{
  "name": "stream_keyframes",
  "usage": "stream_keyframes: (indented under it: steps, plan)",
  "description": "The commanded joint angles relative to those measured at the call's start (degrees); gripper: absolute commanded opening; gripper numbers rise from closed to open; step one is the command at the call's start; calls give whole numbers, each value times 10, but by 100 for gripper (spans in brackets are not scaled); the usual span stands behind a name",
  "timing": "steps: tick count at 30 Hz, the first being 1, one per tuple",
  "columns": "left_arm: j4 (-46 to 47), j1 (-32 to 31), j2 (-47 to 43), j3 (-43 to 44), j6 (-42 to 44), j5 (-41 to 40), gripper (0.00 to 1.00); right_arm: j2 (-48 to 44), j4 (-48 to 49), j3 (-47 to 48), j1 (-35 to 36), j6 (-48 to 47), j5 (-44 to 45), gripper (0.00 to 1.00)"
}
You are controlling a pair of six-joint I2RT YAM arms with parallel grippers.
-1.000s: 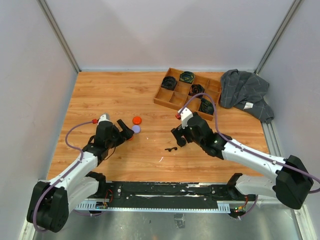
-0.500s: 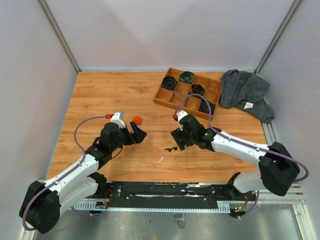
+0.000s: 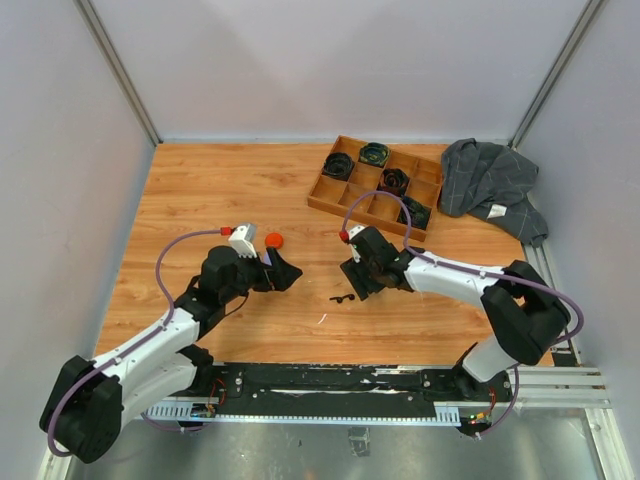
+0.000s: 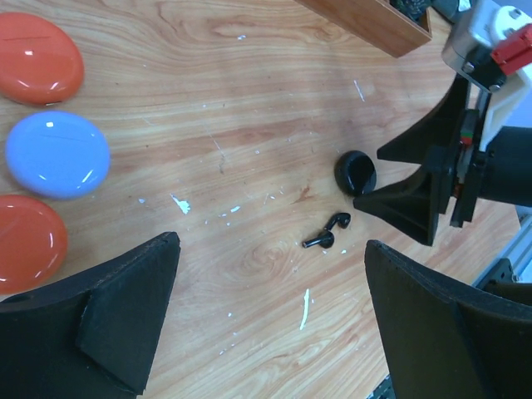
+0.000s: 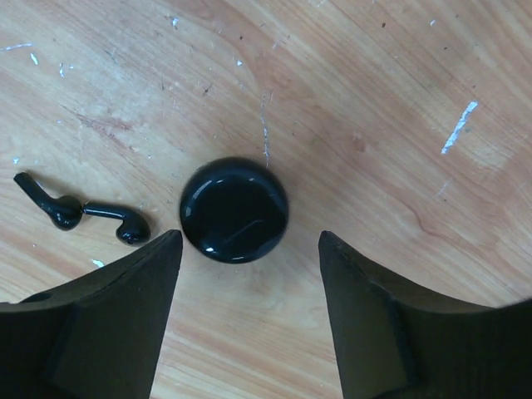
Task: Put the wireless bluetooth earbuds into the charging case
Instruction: Pick up the charging case at the center of the board.
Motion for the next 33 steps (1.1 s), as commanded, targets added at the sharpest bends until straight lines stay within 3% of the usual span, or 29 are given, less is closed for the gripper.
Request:
stream_keyframes:
  steps: [1, 5, 11, 20, 33]
  plan:
    - [28, -4, 10, -4, 10, 25, 97, 20, 17, 10, -19, -10, -23, 65]
    - [34, -4, 19, -2, 9, 34, 97, 37, 32, 9, -24, -18, -42, 58]
    - [45, -4, 39, 6, 7, 56, 97, 57, 40, 11, -24, -30, -49, 56]
    - [80, -4, 76, 19, -8, 108, 96, 12, 31, 14, -22, -68, -80, 30]
    - [87, -4, 93, 60, -24, 223, 89, -113, 22, 33, 53, -207, -93, 27]
